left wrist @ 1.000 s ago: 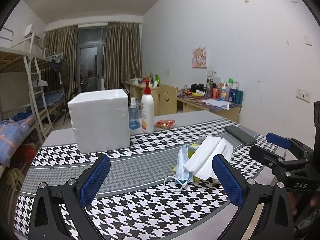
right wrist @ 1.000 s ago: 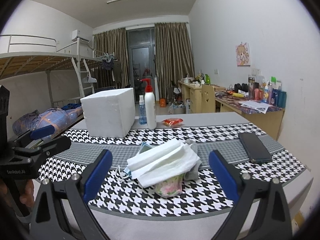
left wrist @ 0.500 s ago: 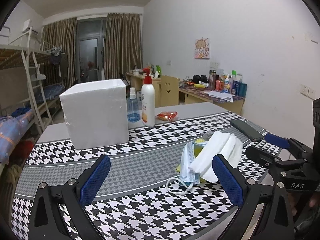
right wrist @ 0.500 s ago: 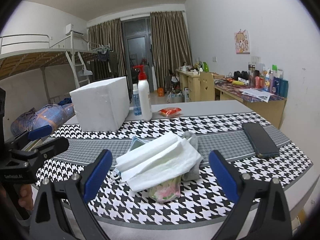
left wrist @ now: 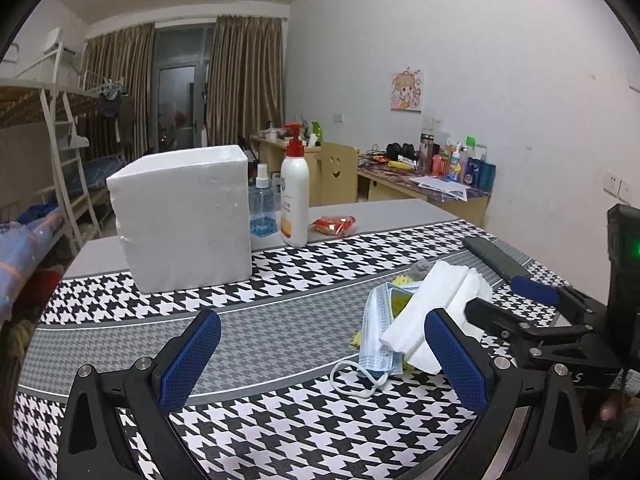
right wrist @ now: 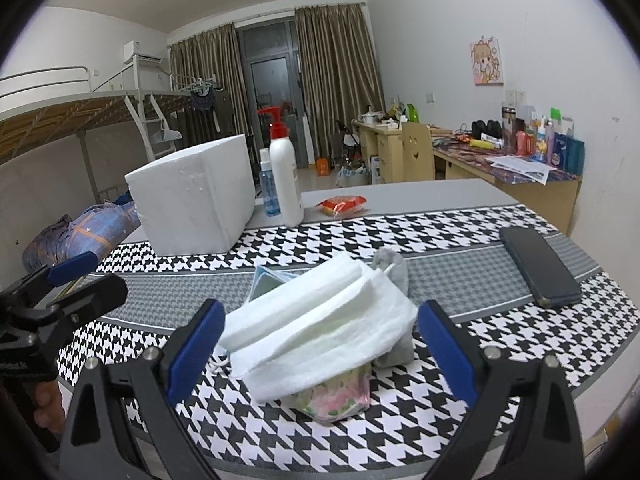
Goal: Organize soft objects
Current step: 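Grasp the white tissue with the right gripper and lift it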
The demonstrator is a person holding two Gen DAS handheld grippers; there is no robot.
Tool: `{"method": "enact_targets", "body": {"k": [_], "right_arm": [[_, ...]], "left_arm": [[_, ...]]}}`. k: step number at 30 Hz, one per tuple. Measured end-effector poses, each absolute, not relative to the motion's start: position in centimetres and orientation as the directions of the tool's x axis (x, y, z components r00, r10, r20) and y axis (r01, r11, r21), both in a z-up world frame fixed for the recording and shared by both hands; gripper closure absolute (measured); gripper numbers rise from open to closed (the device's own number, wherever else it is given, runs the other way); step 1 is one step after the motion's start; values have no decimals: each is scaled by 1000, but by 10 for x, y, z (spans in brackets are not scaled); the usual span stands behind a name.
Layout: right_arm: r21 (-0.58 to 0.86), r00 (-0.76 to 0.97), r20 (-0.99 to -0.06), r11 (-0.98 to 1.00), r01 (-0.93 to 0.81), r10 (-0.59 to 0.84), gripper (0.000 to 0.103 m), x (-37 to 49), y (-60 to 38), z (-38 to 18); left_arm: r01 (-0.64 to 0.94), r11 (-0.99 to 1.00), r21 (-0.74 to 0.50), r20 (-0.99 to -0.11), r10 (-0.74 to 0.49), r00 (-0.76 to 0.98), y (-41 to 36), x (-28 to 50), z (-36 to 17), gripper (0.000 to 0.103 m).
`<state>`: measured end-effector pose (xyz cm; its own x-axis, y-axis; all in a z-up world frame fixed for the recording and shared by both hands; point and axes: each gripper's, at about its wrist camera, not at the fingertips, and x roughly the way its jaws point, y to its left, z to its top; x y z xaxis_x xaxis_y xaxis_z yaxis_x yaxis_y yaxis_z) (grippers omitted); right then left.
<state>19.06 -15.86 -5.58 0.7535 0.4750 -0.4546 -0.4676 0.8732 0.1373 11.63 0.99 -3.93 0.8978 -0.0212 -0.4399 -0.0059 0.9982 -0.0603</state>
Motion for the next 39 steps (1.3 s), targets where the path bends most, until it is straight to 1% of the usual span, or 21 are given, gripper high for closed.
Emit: {"method": "enact_targets", "body": {"k": [5,12,14,16,17,19,20,21,22,26,28,32,33,34,36,37,39], "right_arm": [[128,739,-486,874,-468,467,4,199,-153,-61],[154,715,-520,875,-460,467,5,210,-150,-68],[161,704,-532,872,-462,470,10,214,-148,-71],[163,689,-544,866,-472,478,19,216,-147,-73],[167,682,-552,865,-474,480,21,216,-146,-74],[175,668,-565,862,-476,484,34,218,-144,-76],[182,661,-571,860,-477,487,38,219,-145,-78],[186,658,-573,859,-476,489,46,220,-145,-78],[191,658,-573,860,-473,489,52,221,-147,-78],[208,668,-554,860,-466,497,65,220,-153,-75],[215,675,-543,860,-463,499,74,220,-158,-71],[226,684,-514,851,-474,518,78,217,-164,-64],[229,689,-503,849,-476,522,80,216,-166,-61],[232,690,-496,846,-479,527,87,215,-167,-59],[251,694,-472,837,-486,544,88,213,-173,-54],[253,697,-465,837,-486,546,92,212,-175,-52],[250,705,-456,838,-485,544,94,211,-178,-50]], "left_arm": [[-11,998,-64,-457,-19,889,13,121,-43,1],[-11,997,-78,-481,-27,876,15,131,-51,1],[-10,996,-87,-488,-34,872,16,133,-53,1],[-3,996,-92,-491,-43,870,15,135,-54,1],[1,996,-90,-495,-45,868,14,136,-55,1],[5,996,-89,-501,-49,864,13,138,-56,1],[8,996,-88,-504,-52,862,12,139,-57,1],[12,996,-87,-506,-55,861,11,140,-57,1],[14,996,-85,-508,-56,860,10,140,-58,1],[22,997,-80,-515,-60,855,6,144,-58,1],[21,997,-78,-521,-58,851,4,146,-59,1],[29,997,-72,-528,-63,847,0,150,-59,1],[33,997,-71,-530,-66,846,-1,151,-60,1],[37,997,-70,-532,-69,844,-2,152,-60,1],[49,996,-71,-533,-80,842,-6,153,-60,1],[57,996,-71,-533,-86,842,-8,153,-61,1],[70,995,-71,-536,-97,839,-11,155,-62,1]]}}
